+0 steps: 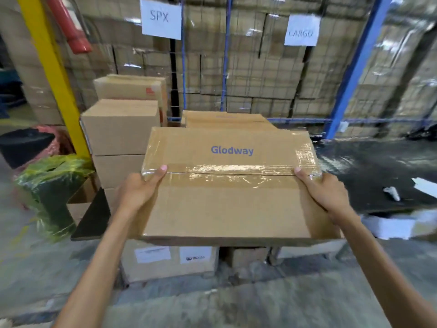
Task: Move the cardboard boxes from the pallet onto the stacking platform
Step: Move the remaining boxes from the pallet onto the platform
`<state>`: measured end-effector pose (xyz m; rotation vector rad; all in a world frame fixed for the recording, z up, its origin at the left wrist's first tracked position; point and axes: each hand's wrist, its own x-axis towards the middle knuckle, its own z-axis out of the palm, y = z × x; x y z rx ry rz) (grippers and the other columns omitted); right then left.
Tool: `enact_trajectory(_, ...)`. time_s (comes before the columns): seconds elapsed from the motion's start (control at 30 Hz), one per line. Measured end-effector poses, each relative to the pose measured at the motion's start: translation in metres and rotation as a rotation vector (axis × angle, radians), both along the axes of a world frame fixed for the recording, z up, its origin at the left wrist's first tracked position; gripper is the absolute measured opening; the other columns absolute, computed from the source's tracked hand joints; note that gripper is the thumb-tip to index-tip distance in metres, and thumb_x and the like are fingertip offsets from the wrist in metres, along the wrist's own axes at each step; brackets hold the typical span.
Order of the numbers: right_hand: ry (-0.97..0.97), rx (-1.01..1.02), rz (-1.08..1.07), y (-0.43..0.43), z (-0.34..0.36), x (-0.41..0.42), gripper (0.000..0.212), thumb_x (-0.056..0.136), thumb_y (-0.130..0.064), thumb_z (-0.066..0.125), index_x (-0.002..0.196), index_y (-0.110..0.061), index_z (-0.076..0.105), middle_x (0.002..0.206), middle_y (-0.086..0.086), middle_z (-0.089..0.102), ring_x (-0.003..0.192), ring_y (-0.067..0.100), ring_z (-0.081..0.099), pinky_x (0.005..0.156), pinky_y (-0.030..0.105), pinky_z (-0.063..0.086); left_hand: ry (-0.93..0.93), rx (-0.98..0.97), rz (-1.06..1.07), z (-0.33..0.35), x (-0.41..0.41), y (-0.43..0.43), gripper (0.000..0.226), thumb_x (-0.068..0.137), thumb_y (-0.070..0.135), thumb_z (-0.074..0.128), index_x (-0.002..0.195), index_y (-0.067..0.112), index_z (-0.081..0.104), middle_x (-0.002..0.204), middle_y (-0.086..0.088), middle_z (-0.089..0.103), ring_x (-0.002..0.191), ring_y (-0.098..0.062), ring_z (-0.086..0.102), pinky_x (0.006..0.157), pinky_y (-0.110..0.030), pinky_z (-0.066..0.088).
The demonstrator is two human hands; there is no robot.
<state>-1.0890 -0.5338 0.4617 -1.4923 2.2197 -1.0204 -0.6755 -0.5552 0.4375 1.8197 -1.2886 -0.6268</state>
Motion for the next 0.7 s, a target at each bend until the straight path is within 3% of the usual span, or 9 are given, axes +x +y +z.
enact_trajectory(0.1, -0.058, -0.081, 0.041, -0.034, 0.05, -0.022, 0.08, 0.077, -0.086, 0.053, 0.115, -0.018, 0.072, 0.112, 0.01, 0.071, 0.106, 0.036, 0.064, 0.095, 0.047, 0.051, 0.006, -0.112, -0.029, 0.054, -0.018, -0.034, 0.047, 0.088, 0.07, 0.057, 0.087, 0.025, 0.067, 0.082, 0.004, 0.064, 0.083, -0.025, 0.06, 0.08, -0.035, 0.041)
enact_trajectory(0.23, -0.215, -0.111, 0.113, -0.108, 0.112, -0.045, 0.087, 0.061, -0.088, 0.064, 0.114, -0.02, 0.07, 0.108, 0.004, 0.072, 0.099, 0.028, 0.067, 0.094, 0.047, 0.054, -0.05, -0.201, 0.008, 0.12, -0.029, -0.105, 0.072, 0.083, 0.077, 0.056, 0.117, 0.016, 0.073, 0.118, -0.012, 0.071, 0.109, -0.034, 0.065, 0.09, -0.038, 0.05)
enact_trajectory(0.3, -0.272, -0.086, 0.159, -0.148, 0.136, -0.053, 0.073, 0.068, -0.077, 0.072, 0.108, -0.016, 0.068, 0.104, 0.005, 0.072, 0.091, 0.025, 0.069, 0.084, 0.039, 0.057, -0.056, -0.181, 0.008, 0.147, -0.029, -0.144, 0.082, 0.073, 0.085, 0.054, 0.116, 0.017, 0.072, 0.118, -0.009, 0.071, 0.106, -0.034, 0.065, 0.095, -0.041, 0.051)
enact_trajectory(0.4, -0.273, -0.08, 0.211, -0.22, 0.169, -0.063, 0.065, 0.077, -0.062, 0.077, 0.114, -0.01, 0.062, 0.101, 0.004, 0.068, 0.085, 0.022, 0.066, 0.071, 0.034, 0.052, -0.018, -0.181, -0.078, 0.178, -0.034, -0.217, 0.072, 0.078, 0.079, 0.058, 0.106, 0.014, 0.065, 0.112, -0.004, 0.067, 0.097, -0.026, 0.063, 0.088, -0.035, 0.05)
enact_trajectory(0.5, -0.27, -0.052, 0.221, -0.306, 0.187, -0.069, 0.082, 0.076, -0.059, 0.079, 0.132, -0.005, 0.055, 0.117, 0.009, 0.068, 0.097, 0.027, 0.069, 0.084, 0.039, 0.056, -0.07, -0.194, -0.062, 0.196, -0.033, -0.299, 0.076, 0.083, 0.071, 0.062, 0.114, 0.002, 0.065, 0.113, -0.01, 0.066, 0.096, -0.029, 0.063, 0.08, -0.034, 0.047)
enact_trajectory(0.57, -0.257, -0.002, 0.217, -0.366, 0.195, -0.071, 0.09, 0.071, -0.062, 0.081, 0.135, -0.004, 0.056, 0.123, 0.01, 0.068, 0.104, 0.029, 0.069, 0.091, 0.042, 0.056, -0.105, -0.168, -0.043, 0.202, -0.033, -0.351, 0.082, 0.078, 0.074, 0.062, 0.117, 0.003, 0.067, 0.119, -0.014, 0.069, 0.101, -0.034, 0.066, 0.084, -0.039, 0.052)
enact_trajectory(0.7, -0.212, 0.197, 0.255, -0.472, 0.2, -0.078, 0.124, 0.025, -0.077, 0.088, 0.125, -0.01, 0.06, 0.114, 0.01, 0.072, 0.094, 0.026, 0.072, 0.076, 0.036, 0.058, -0.12, -0.107, -0.065, 0.204, -0.041, -0.44, 0.073, 0.091, 0.061, 0.061, 0.133, 0.002, 0.058, 0.129, -0.016, 0.061, 0.101, -0.032, 0.062, 0.077, -0.034, 0.043)
